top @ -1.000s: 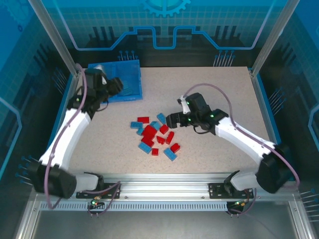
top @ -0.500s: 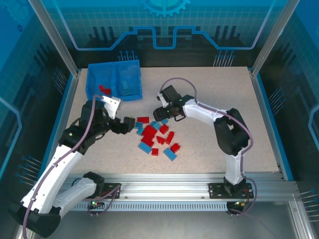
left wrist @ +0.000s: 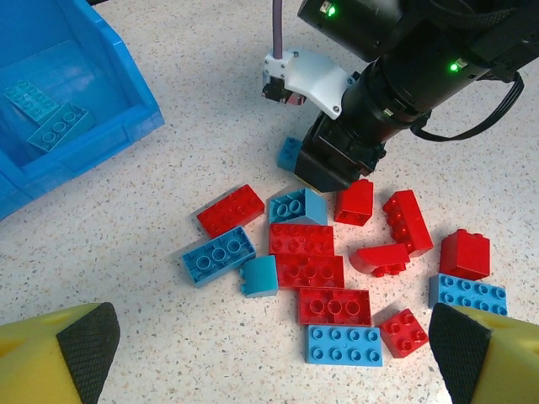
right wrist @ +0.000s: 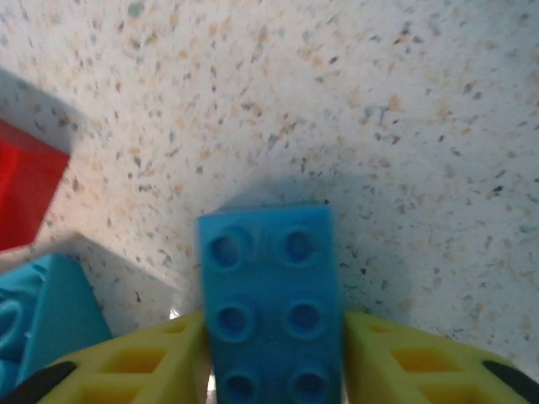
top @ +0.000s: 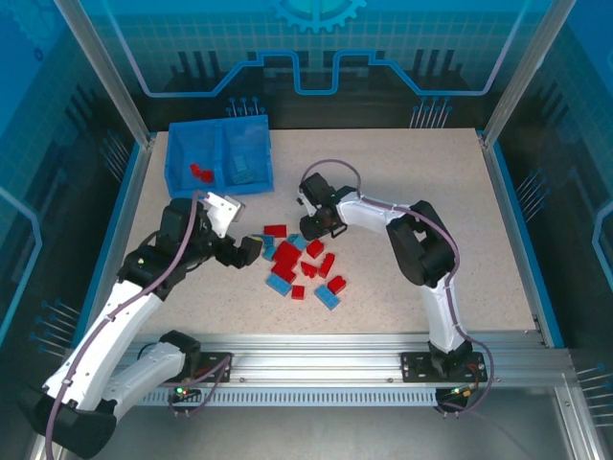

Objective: Sort the legos into containers by color

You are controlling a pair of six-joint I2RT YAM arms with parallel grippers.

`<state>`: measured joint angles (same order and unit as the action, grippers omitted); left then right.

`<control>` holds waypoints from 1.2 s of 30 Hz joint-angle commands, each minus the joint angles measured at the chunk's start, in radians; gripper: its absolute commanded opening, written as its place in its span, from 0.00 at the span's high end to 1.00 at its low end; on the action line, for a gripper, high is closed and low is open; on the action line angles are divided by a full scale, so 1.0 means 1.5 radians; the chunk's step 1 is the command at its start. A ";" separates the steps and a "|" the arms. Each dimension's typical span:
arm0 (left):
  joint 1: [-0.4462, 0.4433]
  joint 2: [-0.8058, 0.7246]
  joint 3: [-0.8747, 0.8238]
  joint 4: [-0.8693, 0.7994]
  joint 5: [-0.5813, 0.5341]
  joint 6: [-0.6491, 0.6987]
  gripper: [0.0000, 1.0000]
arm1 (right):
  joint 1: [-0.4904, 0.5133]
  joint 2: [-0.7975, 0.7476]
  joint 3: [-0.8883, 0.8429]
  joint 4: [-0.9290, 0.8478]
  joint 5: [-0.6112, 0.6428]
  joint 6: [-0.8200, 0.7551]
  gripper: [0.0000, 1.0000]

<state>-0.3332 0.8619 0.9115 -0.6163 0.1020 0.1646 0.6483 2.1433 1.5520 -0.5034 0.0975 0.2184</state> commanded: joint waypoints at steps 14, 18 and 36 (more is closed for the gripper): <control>0.031 -0.072 -0.028 0.044 -0.203 -0.061 0.01 | 0.032 -0.184 0.047 0.110 -0.126 0.000 0.68; 0.080 -0.082 -0.035 0.043 -0.217 -0.084 0.01 | 0.037 -0.093 0.188 0.083 -0.080 -0.021 0.68; 0.097 -0.079 -0.036 0.017 -0.190 -0.098 0.01 | 0.038 0.414 0.836 0.038 0.030 -0.148 0.63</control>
<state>-0.1951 0.7582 0.8658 -0.5751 -0.1970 0.0246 0.6998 2.7640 2.7686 -0.4728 0.1257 0.0269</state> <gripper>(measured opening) 0.987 0.371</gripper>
